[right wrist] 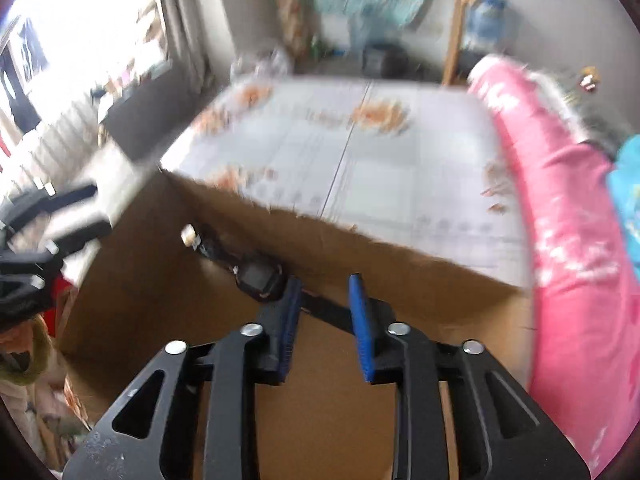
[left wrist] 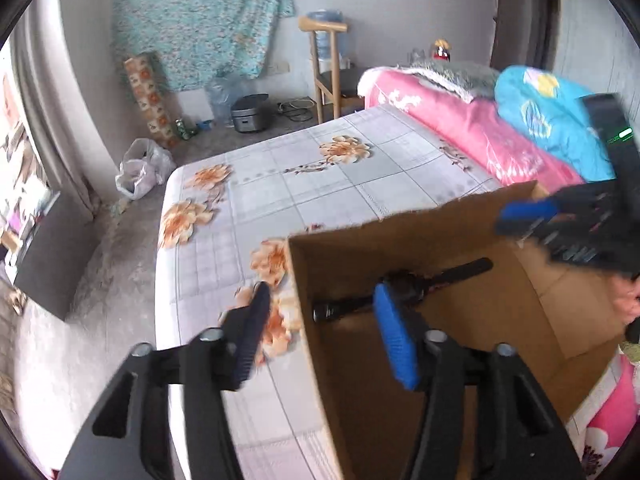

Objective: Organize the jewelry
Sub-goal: 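Carry the watch over the box and release it inside with both grippers, then withdraw both grippers from the box back toward the beads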

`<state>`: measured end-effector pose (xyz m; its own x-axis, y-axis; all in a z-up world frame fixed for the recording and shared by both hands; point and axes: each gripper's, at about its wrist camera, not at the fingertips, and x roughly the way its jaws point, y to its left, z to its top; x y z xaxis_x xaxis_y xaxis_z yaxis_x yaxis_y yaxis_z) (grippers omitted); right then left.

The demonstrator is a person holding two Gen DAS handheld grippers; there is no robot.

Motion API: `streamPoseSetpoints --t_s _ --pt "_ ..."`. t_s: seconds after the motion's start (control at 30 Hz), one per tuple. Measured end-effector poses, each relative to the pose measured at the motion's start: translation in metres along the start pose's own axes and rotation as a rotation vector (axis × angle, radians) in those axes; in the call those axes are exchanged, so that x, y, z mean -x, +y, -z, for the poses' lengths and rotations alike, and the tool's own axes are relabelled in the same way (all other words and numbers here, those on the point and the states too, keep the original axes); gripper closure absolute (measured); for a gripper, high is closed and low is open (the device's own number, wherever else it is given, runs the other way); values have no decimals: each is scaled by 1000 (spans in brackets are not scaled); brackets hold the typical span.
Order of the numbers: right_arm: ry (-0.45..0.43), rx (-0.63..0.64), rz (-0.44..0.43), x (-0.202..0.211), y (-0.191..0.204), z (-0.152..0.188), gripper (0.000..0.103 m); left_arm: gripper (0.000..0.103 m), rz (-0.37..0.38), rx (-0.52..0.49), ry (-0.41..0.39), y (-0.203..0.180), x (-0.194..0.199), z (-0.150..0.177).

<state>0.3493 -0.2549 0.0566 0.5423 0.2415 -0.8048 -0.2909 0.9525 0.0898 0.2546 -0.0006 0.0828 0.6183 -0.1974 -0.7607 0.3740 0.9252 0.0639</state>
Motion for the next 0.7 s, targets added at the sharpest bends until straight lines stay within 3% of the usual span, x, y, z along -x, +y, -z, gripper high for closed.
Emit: streamPoseSetpoints --t_s 0.07,0.17,0.3,0.4,0.43,0.6,0.7 --pt "-105 -24 31 35 -8 15 48 36 37 57 10 9 5 20" --pt "-178 -128 51 71 -36 52 42 33 164 171 55 21 3 52" --pt "-111 -321 -24 62 -61 104 42 31 367 358 84 30 -10 85" --pt "-26 -404 -154 43 -62 130 41 31 464 434 107 25 -18 102" --pt "-16 -418 -177 40 -59 135 41 31 448 434 98 19 -19 103" --pt "-25 -359 -56 40 -28 138 41 31 357 386 59 1 -7 115" --pt "-18 -325 -16 45 -16 147 41 31 353 395 47 -5 6 129"
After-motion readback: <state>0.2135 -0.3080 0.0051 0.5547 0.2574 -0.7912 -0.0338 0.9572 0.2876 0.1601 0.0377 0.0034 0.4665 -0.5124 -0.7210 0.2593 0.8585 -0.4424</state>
